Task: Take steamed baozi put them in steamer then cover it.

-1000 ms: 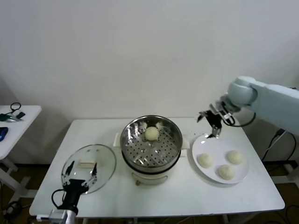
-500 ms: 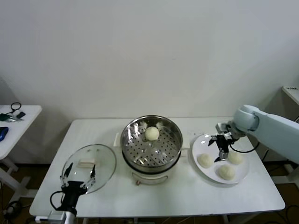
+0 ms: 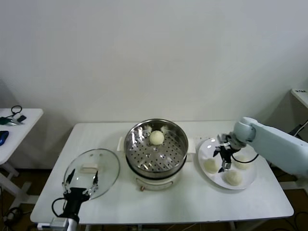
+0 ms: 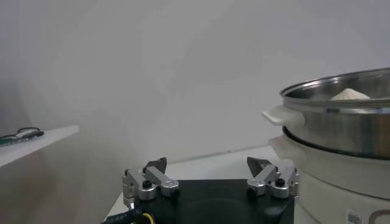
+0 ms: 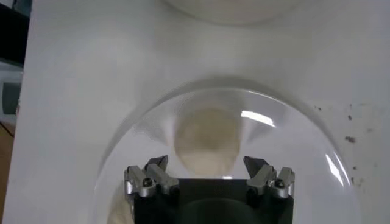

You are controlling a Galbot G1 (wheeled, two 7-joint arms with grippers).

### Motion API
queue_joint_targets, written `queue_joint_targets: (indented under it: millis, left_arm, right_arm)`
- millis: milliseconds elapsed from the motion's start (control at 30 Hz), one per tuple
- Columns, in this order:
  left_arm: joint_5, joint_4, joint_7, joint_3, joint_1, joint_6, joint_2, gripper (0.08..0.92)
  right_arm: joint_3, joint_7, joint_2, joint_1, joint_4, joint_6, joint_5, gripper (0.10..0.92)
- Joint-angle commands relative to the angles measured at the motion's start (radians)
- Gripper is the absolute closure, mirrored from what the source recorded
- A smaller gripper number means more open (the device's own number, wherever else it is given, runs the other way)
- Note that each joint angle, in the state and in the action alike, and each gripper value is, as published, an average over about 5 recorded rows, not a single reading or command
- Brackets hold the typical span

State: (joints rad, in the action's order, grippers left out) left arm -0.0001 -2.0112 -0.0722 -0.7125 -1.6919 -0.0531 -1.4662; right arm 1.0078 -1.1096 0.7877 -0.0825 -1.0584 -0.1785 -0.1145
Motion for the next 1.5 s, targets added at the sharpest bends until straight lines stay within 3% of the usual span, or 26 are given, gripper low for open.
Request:
queue_joint_targets:
  millis: [33,333,633,900,1167,1500]
  left_arm:
    - [0.001,0.005,0.0,0.0,0.0,-0.001,-0.001,0.177]
    - [0.005,0.015,0.0,-0.002,0.011,-0.001,0.006,0.177]
    - [0.007,0.02,0.0,0.002,0.017,-0.001,0.003,0.177]
    - [0.005,0.016,0.0,0.001,0.013,-0.001,0.002,0.177]
    - [0.005,0.003,0.0,0.006,0.011,0.002,0.003,0.177]
    - [0.006,-0.009,-0.002,0.024,0.011,0.0,-0.004,0.177]
  right_arm:
    - [-0.026,-0.002,0.057,0.037,0.065,0.006,0.02,0.203]
    - [-0.013,-0.013,0.076,0.028,0.081,0.021,0.015,0.21]
    - [0.004,-0.024,0.054,0.003,0.078,0.034,0.01,0.316]
    - [0.023,-0.023,0.022,-0.049,0.047,0.036,-0.029,0.354]
    - [0.238,-0.022,-0.023,-0.376,-0.023,0.03,-0.243,0.351]
    - [0.524,-0.007,0.107,-0.777,-0.14,-0.034,-0.589,0.347]
